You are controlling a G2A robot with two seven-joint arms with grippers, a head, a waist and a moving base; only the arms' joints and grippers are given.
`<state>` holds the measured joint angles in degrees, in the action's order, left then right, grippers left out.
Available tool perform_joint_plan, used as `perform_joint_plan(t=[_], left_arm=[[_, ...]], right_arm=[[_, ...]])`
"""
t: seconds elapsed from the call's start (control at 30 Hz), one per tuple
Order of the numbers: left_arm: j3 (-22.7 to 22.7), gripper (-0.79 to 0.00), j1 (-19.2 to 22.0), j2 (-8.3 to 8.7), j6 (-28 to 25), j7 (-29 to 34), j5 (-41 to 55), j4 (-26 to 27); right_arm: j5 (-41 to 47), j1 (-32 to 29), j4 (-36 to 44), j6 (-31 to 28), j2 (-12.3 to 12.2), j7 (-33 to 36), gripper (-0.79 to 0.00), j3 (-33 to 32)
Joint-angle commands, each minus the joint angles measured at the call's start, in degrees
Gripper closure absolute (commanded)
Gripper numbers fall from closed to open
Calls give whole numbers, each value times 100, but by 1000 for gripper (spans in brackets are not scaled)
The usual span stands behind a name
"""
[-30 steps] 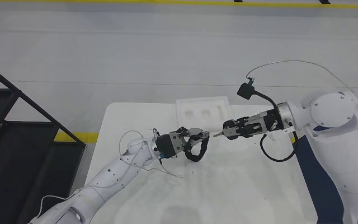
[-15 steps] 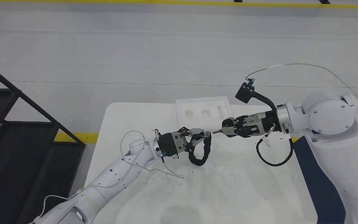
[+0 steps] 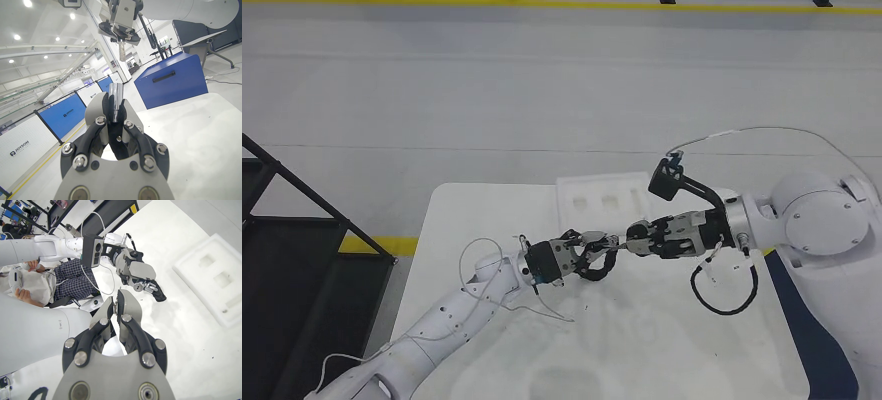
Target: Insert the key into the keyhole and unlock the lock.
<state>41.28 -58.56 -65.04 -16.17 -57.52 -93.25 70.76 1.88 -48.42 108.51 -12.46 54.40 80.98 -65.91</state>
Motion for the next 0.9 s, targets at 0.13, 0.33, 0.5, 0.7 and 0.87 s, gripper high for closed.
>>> perform_joint_plan(t=[0.13, 0.33, 0.5, 0.7, 0.87], left_arm=[[-56, 0, 89, -104, 101, -412, 25, -343], [-106, 0, 147, -199, 155, -539, 28, -526], [-105, 0, 166, -247, 202, -535, -41, -569], [-68, 0, 152, -282, 116, -488, -31, -580], [-23, 0, 138, -298, 119, -470, -94, -578]], right_arm=[[-709, -1, 262, 97, -39, -46, 0, 78], [-955, -54, 380, 129, -61, -172, 0, 145], [-1156, -109, 415, 240, -78, -391, 0, 138], [-1239, -125, 410, 299, -96, -442, 0, 164], [-1186, -124, 351, 361, -106, -479, 0, 173]])
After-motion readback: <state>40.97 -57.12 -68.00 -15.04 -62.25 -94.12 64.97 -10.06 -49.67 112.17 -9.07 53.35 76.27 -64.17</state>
